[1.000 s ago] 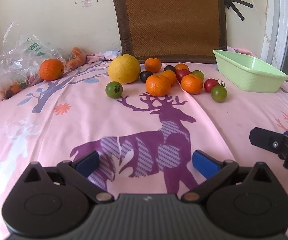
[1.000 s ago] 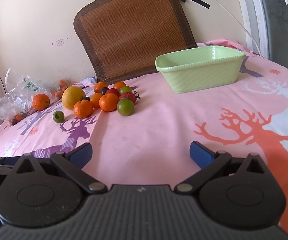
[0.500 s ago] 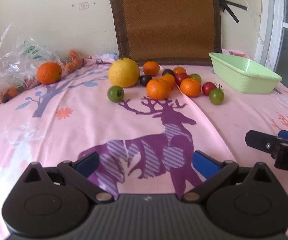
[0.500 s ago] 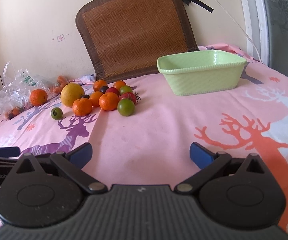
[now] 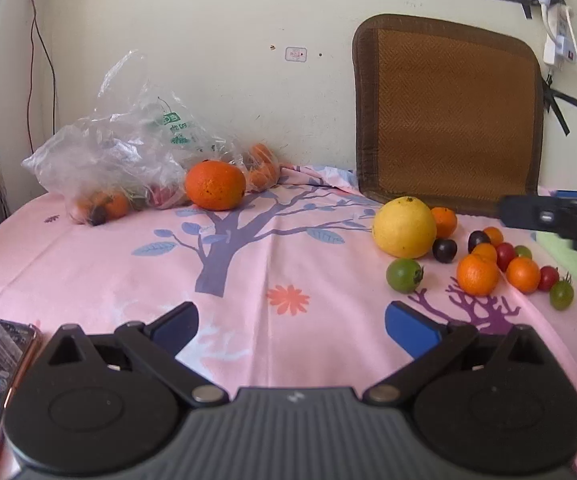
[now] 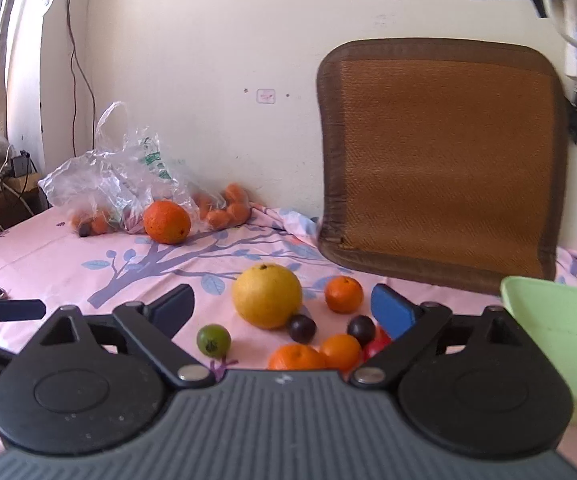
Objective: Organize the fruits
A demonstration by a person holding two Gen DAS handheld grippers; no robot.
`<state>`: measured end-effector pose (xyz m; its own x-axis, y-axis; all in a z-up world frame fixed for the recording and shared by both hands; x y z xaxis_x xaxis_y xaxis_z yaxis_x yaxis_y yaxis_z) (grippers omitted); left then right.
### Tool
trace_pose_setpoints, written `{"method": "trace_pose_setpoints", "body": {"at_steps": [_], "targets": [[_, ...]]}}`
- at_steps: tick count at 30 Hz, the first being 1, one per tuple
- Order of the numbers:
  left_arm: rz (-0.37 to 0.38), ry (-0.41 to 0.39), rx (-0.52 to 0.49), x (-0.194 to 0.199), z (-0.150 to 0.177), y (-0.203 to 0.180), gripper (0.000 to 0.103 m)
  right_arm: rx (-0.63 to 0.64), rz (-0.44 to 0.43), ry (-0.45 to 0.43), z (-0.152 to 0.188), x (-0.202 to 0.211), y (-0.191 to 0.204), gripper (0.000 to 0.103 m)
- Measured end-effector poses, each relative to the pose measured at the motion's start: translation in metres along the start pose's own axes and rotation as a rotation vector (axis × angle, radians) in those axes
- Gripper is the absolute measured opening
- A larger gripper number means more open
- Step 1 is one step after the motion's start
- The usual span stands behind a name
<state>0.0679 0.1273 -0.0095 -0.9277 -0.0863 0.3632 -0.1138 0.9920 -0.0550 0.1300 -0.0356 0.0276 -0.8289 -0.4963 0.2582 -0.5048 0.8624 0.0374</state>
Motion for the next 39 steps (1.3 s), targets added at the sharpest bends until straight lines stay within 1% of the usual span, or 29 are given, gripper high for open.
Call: {"method": "trace_pose_setpoints", "body": {"at_steps": [1, 4, 8, 10, 11, 12, 16, 19, 21, 23, 26, 29, 33, 36, 39], "targets": [[0.005, -0.012, 0.009, 0.003, 0.0, 0.001, 0.103, 0.01, -0.014, 0.021, 0.001, -0.014, 0.004, 0.096], [0.028, -0.039, 0.032, 0.008, 0.0, 0.002, 0.103, 0.045, -0.019, 0.089, 0.007, -0.053, 0.012, 0.088], [0.046, -0.05, 0.079, 0.01, -0.002, 0.007, 0.103, 0.075, -0.004, 0.187, 0.019, -0.093, 0.011, 0.086], [0.054, -0.044, 0.105, 0.008, -0.001, 0.011, 0.103, 0.086, 0.016, 0.243, 0.028, -0.106, 0.008, 0.076], [0.059, -0.044, 0.118, 0.008, -0.001, 0.013, 0.103, 0.075, -0.001, 0.268, 0.032, -0.111, 0.007, 0.069], [0.065, -0.046, 0.13, 0.008, -0.001, 0.014, 0.103, 0.072, -0.004, 0.278, 0.034, -0.113, 0.008, 0.068], [0.066, -0.055, 0.143, 0.01, -0.002, 0.015, 0.103, 0.14, 0.004, 0.263, 0.032, -0.112, 0.018, 0.067], [0.063, -0.063, 0.131, 0.011, -0.002, 0.013, 0.103, 0.15, -0.001, 0.185, 0.018, -0.1, 0.023, 0.066], [0.063, -0.068, 0.129, 0.012, -0.002, 0.013, 0.103, 0.135, -0.009, 0.132, 0.006, -0.084, 0.024, 0.066], [0.064, -0.065, 0.132, 0.012, -0.002, 0.013, 0.103, 0.106, -0.024, 0.099, -0.003, -0.061, 0.024, 0.066], [0.071, -0.064, 0.139, 0.011, -0.002, 0.015, 0.103, 0.097, -0.056, 0.071, -0.004, -0.021, 0.022, 0.067], [0.073, -0.062, 0.134, 0.011, -0.002, 0.014, 0.103, 0.081, -0.088, 0.091, 0.008, 0.018, 0.016, 0.067], [0.076, -0.063, 0.104, 0.012, -0.002, 0.009, 0.103, 0.058, -0.096, 0.169, 0.041, 0.053, 0.011, 0.067], [0.071, -0.059, 0.065, 0.012, -0.001, 0.002, 0.103, 0.031, -0.068, 0.207, 0.061, 0.067, 0.004, 0.067], [0.07, -0.06, 0.028, 0.013, 0.0, -0.004, 0.103, -0.007, -0.042, 0.22, 0.073, 0.076, -0.004, 0.067]]}}
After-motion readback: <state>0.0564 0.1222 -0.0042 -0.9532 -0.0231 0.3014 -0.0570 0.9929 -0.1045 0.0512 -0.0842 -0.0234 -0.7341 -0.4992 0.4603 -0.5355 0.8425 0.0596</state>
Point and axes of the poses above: each gripper's, at about its wrist camera, not at the fingertips, and x roughly against the way its jaws point, y to its left, z to its underside, the point moved 6 cm from there along -x, roughly the way its jaws point, and after that the axes turned 9 degrees about -y, right-handed, at the moved point
